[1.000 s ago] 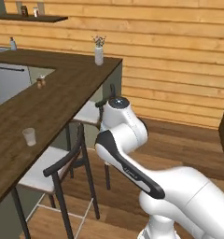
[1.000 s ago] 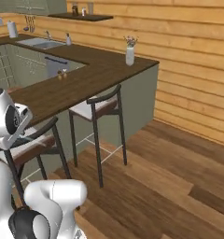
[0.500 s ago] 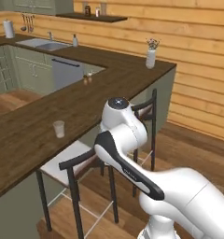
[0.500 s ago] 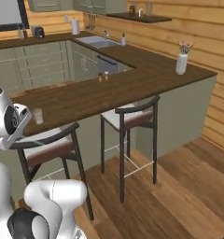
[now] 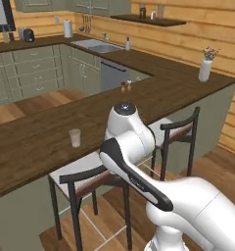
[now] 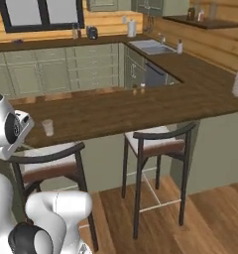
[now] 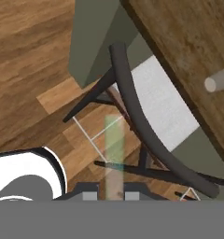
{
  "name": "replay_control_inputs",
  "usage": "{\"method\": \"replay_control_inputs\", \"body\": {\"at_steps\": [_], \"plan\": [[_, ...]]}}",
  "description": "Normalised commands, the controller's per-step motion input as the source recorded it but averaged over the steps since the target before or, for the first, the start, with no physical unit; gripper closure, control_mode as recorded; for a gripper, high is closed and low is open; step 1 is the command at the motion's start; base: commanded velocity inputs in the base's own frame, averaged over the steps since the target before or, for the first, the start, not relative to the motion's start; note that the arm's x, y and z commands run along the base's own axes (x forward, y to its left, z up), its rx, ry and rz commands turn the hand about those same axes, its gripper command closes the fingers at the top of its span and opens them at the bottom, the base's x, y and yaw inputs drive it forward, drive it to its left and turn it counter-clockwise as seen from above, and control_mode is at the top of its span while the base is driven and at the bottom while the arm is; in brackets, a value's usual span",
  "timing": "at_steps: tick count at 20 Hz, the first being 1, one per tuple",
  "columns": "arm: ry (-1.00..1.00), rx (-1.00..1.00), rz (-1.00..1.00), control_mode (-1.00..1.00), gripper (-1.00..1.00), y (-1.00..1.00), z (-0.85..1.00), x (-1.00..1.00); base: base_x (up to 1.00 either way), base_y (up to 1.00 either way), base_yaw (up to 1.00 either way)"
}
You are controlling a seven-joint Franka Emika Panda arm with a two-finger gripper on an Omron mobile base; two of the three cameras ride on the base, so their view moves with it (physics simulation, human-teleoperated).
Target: Take a straw from the drawer in front and place it inside the glass cup on the dining counter.
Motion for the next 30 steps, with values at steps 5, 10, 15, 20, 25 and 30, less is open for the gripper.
{"method": "replay_control_inputs", "body": {"at_steps": [5,10,15,20,25,30], "plan": [[0.00,0.00,0.00,1.00,1.00,0.00,0.00,0.00,0.68,-0.26,0.47],[0.00,0.00,0.00,1.00,1.00,0.00,0.00,0.00,0.66,-0.21,0.41],[0.00,0.00,0.00,1.00,1.00,0.00,0.00,0.00,0.60,-0.10,0.30],[0.00,0.00,0.00,1.00,1.00,0.00,0.00,0.00,0.59,-0.07,0.21],[0.00,0.00,0.00,1.00,1.00,0.00,0.00,0.00,0.60,-0.12,0.10],[-0.05,0.02,0.02,-1.00,1.00,-0.05,-0.03,0.50,0.00,0.00,0.00]]}}
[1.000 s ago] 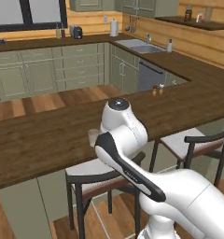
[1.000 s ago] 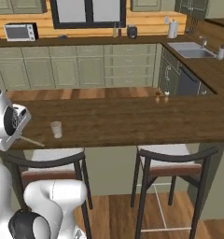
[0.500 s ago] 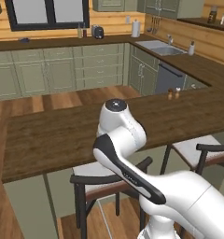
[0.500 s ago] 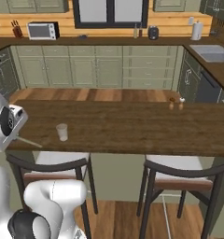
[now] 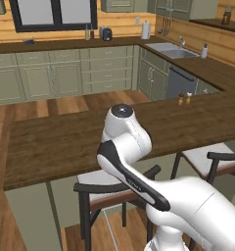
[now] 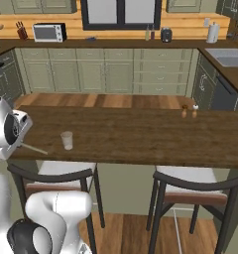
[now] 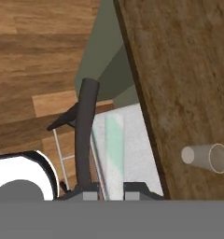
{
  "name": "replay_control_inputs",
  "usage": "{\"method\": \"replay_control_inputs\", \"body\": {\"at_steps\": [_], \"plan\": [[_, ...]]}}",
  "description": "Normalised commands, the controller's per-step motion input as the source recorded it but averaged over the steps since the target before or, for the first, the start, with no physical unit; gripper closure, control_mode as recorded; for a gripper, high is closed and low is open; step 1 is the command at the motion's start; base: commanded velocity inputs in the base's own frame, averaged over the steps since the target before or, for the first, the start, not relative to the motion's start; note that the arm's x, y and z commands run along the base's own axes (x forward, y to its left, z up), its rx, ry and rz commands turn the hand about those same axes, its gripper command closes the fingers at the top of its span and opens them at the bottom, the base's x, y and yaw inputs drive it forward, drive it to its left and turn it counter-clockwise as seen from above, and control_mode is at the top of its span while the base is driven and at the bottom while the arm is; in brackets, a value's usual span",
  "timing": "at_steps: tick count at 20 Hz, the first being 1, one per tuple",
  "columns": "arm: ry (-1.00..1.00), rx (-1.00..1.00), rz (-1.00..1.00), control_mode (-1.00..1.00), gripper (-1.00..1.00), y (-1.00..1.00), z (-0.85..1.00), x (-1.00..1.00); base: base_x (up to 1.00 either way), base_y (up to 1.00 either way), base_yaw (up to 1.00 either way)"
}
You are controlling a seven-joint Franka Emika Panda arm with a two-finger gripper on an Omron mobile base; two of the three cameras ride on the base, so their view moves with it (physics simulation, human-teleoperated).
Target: Take a straw from the drawer in front and place it inside the glass cup on the dining counter.
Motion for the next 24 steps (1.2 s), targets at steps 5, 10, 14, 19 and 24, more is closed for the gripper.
{"method": "replay_control_inputs", "body": {"at_steps": [5,10,14,19,24], "plan": [[-0.18,0.15,0.14,-1.00,1.00,-0.20,0.09,0.66,0.00,0.00,0.00],[-0.16,0.20,0.16,-1.00,1.00,-0.11,0.06,0.55,0.00,0.00,0.00],[-0.12,0.23,0.20,-1.00,1.00,0.00,0.02,0.44,0.00,0.00,0.00],[-0.02,0.26,0.15,-1.00,1.00,0.00,0.15,0.53,0.00,0.00,0.00],[0.17,0.20,0.07,-1.00,1.00,-0.06,0.44,0.24,0.00,0.00,0.00]]}}
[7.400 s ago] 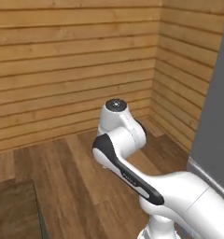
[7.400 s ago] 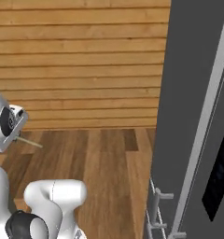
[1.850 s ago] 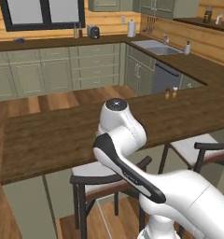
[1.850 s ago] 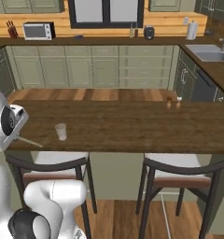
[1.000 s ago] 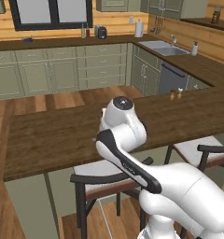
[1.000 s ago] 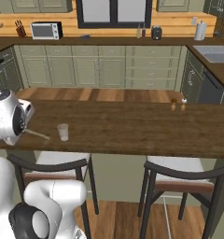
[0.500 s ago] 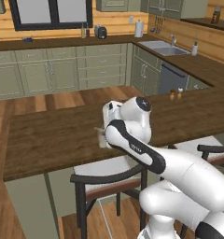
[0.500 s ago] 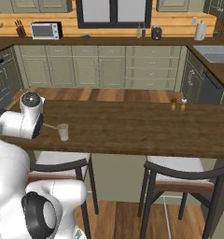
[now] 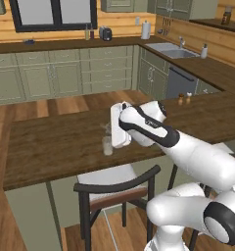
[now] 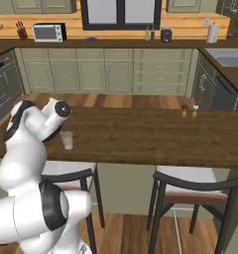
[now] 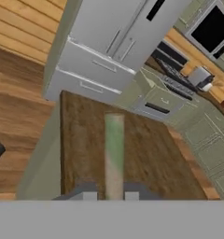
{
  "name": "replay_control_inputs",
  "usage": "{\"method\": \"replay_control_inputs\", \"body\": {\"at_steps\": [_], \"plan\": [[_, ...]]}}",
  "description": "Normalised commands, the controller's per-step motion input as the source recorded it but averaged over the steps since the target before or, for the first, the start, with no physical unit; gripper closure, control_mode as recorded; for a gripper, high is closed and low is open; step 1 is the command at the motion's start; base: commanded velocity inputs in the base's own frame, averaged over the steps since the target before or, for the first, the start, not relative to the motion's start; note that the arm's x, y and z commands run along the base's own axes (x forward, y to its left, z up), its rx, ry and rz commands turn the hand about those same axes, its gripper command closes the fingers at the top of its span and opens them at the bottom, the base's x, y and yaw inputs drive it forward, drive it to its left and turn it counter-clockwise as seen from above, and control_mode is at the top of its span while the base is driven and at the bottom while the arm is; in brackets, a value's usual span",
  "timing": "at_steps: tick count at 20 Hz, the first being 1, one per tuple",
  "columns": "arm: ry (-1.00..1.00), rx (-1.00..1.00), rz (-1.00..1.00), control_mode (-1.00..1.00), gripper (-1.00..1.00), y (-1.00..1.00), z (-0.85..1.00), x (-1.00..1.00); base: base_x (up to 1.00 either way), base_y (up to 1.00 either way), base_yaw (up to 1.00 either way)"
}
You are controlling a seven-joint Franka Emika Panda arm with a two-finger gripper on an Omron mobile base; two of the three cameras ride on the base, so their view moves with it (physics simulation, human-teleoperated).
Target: Take a straw from the drawer in front and place it inside the glass cup on the dining counter.
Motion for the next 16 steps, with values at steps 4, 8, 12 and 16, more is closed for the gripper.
{"method": "replay_control_inputs", "body": {"at_steps": [4,8,12,16], "plan": [[0.29,0.09,0.01,-1.00,1.00,-0.03,0.23,0.04,0.00,0.00,0.00],[0.06,0.15,0.10,-1.00,1.00,-0.09,-0.03,0.00,0.00,0.00,0.00],[0.06,0.25,0.13,-1.00,1.00,-0.12,0.04,0.14,0.00,0.00,0.00],[0.11,0.29,0.12,-1.00,1.00,-0.14,0.00,0.16,0.00,0.00,0.00]]}}
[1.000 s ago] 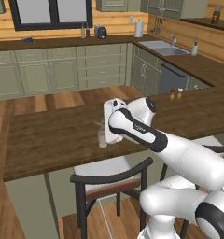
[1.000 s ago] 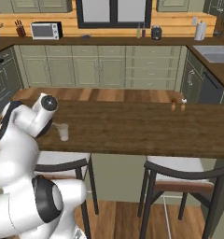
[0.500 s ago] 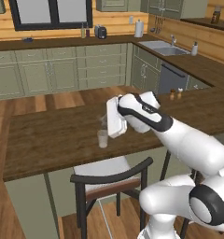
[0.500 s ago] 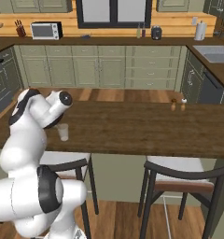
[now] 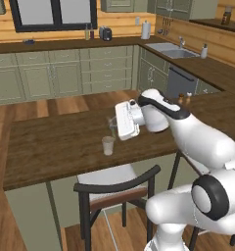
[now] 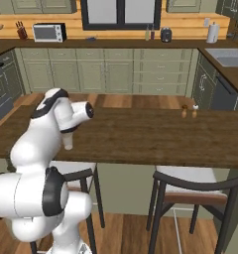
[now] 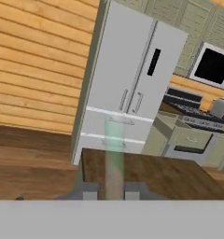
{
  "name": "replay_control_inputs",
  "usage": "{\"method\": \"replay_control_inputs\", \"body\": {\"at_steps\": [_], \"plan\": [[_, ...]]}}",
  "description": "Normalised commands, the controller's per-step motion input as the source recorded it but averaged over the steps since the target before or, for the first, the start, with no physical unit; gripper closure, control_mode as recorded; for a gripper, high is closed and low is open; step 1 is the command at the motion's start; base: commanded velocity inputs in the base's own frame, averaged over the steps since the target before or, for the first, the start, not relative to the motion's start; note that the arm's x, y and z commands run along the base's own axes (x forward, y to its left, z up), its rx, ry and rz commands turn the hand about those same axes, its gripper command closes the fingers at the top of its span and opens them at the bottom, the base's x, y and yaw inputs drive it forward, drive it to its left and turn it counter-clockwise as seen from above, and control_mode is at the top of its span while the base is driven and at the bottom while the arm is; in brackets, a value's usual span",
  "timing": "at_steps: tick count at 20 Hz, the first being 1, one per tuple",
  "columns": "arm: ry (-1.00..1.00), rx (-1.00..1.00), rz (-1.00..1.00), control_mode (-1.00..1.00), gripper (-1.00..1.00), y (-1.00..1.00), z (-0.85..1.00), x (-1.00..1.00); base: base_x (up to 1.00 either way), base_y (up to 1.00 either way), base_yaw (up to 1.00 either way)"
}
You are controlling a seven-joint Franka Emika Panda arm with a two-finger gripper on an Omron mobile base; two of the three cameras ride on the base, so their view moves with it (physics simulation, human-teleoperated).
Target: Take a straw from the drawer in front and place it inside the glass cup on the dining counter.
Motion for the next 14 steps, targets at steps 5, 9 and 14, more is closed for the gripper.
{"method": "replay_control_inputs", "body": {"at_steps": [5,9,14], "plan": [[0.15,0.26,0.11,-1.00,1.00,-0.18,0.00,0.28,0.00,0.00,0.00],[0.06,0.20,0.09,-1.00,1.00,-0.45,-0.01,0.26,0.00,0.00,0.00],[0.03,0.06,0.05,-1.00,1.00,-0.42,0.00,0.16,0.00,0.00,0.00]]}}
